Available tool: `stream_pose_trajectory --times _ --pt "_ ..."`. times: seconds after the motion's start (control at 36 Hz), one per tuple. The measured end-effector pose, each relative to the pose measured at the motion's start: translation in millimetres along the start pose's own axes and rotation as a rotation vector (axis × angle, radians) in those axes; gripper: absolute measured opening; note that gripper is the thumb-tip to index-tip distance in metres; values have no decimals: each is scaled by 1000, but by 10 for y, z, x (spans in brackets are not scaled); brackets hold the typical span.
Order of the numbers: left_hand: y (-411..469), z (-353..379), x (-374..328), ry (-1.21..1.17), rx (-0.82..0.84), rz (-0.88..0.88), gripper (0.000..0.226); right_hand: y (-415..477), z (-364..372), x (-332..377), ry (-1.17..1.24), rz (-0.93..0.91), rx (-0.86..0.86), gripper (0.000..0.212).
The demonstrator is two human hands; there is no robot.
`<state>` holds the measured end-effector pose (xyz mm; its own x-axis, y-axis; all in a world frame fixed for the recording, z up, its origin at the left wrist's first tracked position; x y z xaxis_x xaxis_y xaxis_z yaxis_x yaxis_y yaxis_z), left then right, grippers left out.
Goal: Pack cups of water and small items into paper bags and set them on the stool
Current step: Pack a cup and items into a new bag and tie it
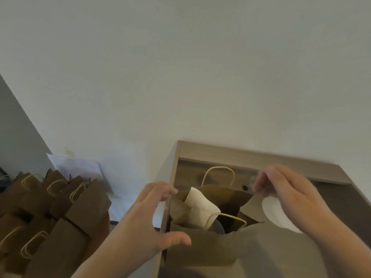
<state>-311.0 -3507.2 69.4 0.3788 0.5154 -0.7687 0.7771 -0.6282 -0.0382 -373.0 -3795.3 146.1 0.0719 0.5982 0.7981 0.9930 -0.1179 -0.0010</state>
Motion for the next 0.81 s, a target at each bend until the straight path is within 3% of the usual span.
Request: stream_pose_trajectory --times 0.11,0.25,0.33,0.36,0.47,0.53,0.61,0.69,0.81 --pt "-26 79 115 -1 -22 -78 78 -242 184 -497 -17 164 88 82" --pt "37 229 -10 78 75 -106 64 -388 547 -577 65 170 301 63" --pt "50 182 -91 126 59 -102 61 -383 549 -583 -109 134 335 76" --pt "51 126 -138 146 19 -76 59 -378 507 -524 -149 107 308 72" --pt "126 -85 -402 242 -118 57 21 -383 191 -157 -129 -60 28 17" --pt "264 -123 -469 285 -103 69 7 -316 174 15 -158 -124 -6 23" --pt "465 -114 -459 338 -55 -5 24 3 424 129 -264 -30 214 21" --pt "510 -15 -451 336 -10 -44 23 308 732 70 -472 98 425 20" --pt "435 167 -372 354 82 -114 14 519 1155 -29 -711 113 557 29"
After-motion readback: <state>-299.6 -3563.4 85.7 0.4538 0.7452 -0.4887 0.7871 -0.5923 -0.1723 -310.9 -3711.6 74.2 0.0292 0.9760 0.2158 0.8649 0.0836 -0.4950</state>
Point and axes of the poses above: each hand's wrist, its own y-axis towards the middle knuckle, its own z-axis out of the palm, x = y × z, the point moved 10 cm from there along y, towards the middle knuckle, and after that the axes turned 8 degrees about x, right-handed, at the moved point
